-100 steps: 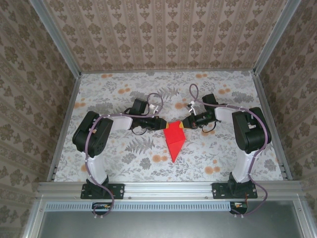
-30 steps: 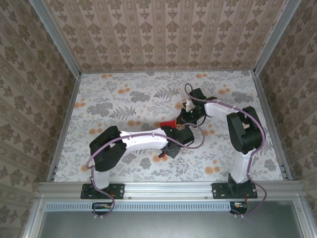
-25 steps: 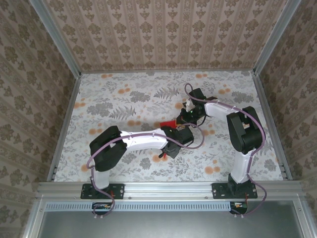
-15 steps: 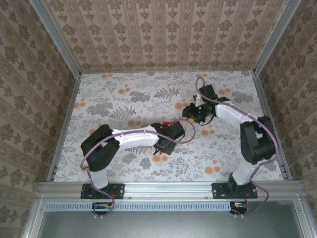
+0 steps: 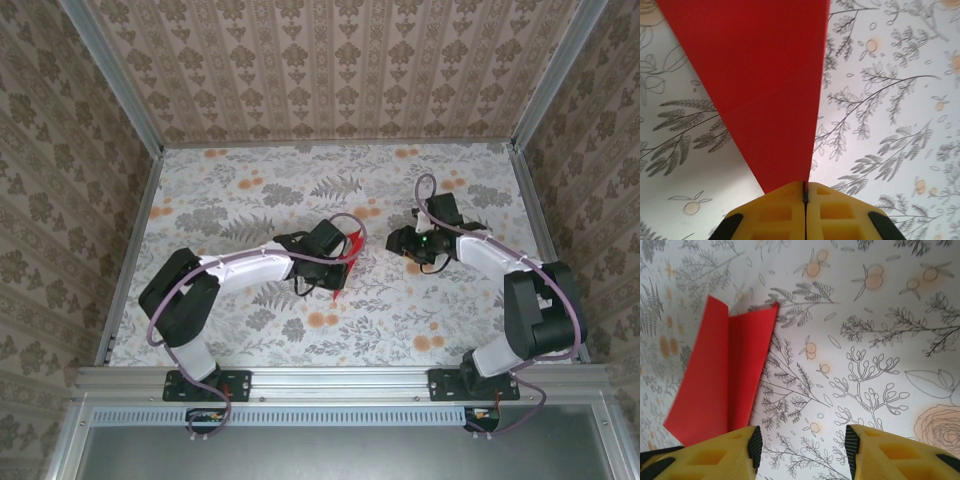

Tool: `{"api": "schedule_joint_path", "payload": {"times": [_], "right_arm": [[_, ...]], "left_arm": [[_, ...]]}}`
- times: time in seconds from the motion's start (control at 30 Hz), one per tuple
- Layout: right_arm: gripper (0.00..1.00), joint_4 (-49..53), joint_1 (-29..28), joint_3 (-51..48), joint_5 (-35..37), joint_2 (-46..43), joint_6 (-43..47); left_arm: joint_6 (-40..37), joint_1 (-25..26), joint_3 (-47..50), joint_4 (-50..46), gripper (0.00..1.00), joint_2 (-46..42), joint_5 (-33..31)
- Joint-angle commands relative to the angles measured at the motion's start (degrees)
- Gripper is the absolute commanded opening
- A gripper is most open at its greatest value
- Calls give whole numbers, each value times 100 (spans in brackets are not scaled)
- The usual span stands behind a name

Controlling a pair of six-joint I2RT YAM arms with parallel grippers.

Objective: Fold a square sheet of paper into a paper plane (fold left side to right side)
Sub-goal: Fold the wing for the fifth time at the center of the table.

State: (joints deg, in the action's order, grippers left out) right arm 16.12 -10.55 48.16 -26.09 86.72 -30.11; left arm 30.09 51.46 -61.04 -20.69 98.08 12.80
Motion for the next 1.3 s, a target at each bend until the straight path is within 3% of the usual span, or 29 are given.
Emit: {"api": "schedule_joint_path", "payload": {"times": [0.0, 0.43, 0.8, 1.0, 1.27], "right_arm": [[51, -459, -136, -211, -234, -133, 102], [55, -2217, -526, -884, -627, 217, -338], [56, -3216, -814, -888, -587, 803, -741], [55, -3401, -915, -674, -471, 1147, -1006], [47, -3452, -941, -433, -365, 1553, -1407]], "left_arm": [[256, -60, 32, 410, 6, 119, 719], [1145, -503, 392, 1867, 5, 648, 1936], [1908, -793, 904, 3160, 5, 817, 2514], [2192, -850, 1127, 3602, 4, 844, 2605], [2474, -878, 1370, 3989, 4, 827, 2591]]}}
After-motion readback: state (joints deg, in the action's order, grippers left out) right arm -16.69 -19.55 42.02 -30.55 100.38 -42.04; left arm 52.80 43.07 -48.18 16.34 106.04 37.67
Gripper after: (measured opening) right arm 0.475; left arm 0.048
